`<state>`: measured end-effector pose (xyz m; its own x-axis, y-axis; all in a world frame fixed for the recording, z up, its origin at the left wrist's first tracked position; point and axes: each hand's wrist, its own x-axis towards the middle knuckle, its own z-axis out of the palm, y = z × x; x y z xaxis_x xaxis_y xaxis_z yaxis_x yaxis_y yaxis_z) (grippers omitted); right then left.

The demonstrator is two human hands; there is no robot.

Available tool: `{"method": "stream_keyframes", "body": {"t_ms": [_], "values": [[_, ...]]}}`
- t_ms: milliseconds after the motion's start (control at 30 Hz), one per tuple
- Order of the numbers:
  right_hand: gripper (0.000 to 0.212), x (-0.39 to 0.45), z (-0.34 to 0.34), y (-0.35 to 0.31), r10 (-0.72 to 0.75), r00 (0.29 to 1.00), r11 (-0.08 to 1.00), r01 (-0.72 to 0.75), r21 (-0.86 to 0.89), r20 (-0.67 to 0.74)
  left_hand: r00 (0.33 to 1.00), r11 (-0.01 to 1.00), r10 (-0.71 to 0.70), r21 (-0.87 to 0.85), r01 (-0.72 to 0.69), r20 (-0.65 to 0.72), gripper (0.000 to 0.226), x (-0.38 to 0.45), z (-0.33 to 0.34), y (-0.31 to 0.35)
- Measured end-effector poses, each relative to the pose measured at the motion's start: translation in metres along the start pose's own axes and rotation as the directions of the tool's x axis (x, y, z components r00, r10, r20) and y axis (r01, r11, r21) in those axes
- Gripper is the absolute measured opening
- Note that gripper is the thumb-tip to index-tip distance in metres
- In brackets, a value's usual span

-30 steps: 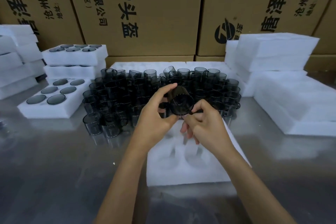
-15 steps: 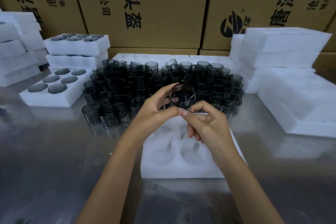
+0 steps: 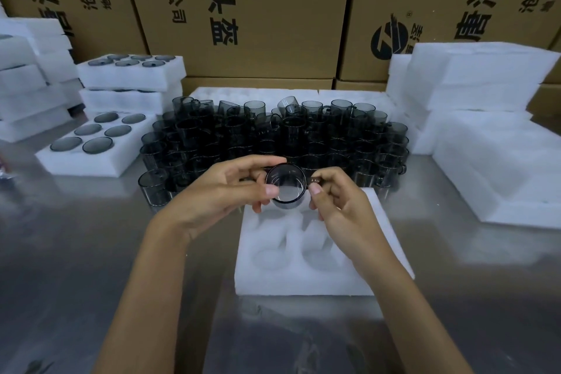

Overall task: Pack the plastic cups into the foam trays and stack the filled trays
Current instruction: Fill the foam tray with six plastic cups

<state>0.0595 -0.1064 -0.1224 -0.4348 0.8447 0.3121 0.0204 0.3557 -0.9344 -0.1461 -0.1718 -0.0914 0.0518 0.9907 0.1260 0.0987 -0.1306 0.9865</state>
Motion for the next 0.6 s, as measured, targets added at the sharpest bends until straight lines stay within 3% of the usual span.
{"method": "stream_keyframes", "body": {"t_ms": [100,300,533,600], "values": [[0.007,-0.002,0.001,-0.001,0.003,0.999,1.0,-0.002,-0.028,0.035,0.997,0.999,-0.028,0.023,0.03,-0.068,0.048,0.0,0.0,0.0],[0.021,-0.007,0.002,-0.005,-0.012,0.973,0.994,0.036,-0.102,0.23,0.985,0.991,-0.037,0.123,0.059,-0.17,0.037,0.003,0.007,-0.002],[0.029,-0.01,0.006,-0.005,0.006,0.934,0.917,0.137,-0.374,0.358,0.959,0.993,0.029,0.12,0.005,-0.281,0.054,0.013,0.016,-0.006],[0.018,-0.012,0.01,-0.005,-0.041,0.941,0.879,0.193,-0.436,0.335,0.918,0.988,0.066,0.157,-0.004,-0.391,0.057,0.017,0.019,-0.007]]}}
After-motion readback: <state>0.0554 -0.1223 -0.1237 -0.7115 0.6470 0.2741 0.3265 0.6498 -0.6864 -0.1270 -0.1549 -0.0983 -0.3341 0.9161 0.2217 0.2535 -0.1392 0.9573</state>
